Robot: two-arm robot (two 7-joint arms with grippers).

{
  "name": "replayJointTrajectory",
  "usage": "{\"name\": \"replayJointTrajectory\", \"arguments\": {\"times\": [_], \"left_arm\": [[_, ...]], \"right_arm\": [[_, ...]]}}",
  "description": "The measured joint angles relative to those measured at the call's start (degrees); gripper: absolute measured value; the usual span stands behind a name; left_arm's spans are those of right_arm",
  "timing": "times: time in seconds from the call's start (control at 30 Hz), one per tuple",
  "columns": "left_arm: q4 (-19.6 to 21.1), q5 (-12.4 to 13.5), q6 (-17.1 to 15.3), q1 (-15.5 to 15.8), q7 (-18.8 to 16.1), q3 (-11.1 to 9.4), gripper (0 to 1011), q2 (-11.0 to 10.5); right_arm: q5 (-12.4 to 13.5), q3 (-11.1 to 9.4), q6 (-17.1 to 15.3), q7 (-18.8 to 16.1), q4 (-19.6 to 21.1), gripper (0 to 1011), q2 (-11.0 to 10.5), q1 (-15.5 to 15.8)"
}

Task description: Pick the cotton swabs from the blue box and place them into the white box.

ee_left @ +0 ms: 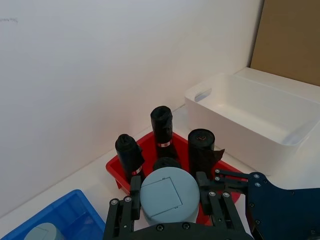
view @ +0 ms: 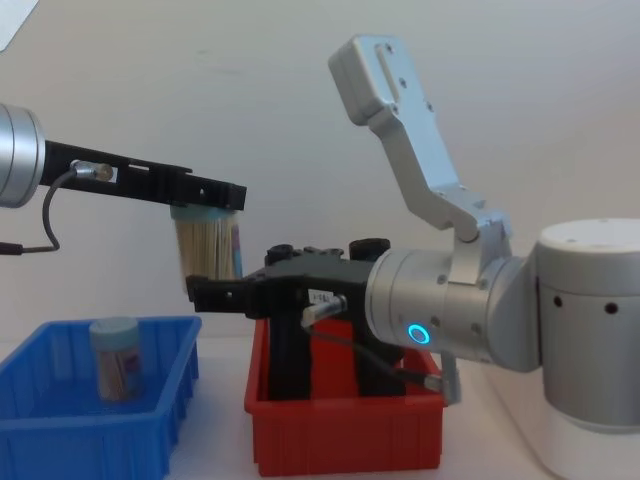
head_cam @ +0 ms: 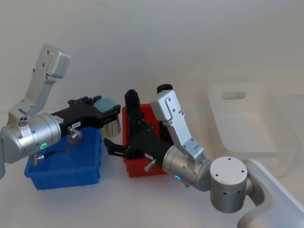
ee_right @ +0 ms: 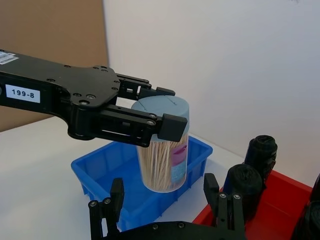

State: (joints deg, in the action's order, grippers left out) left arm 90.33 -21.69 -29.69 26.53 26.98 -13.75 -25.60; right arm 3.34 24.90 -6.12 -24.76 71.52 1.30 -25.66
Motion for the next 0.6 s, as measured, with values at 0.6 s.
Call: {"name": "replayJointTrajectory", "arguments": {"times": [0.6], "left_arm": [[0.0, 0.0, 0.0, 0.0, 0.0, 0.0, 664, 0.0]], "right_arm": [[0.3, 0.2, 3.0, 1.2, -5.0, 1002, 1.7, -2.9]]}}
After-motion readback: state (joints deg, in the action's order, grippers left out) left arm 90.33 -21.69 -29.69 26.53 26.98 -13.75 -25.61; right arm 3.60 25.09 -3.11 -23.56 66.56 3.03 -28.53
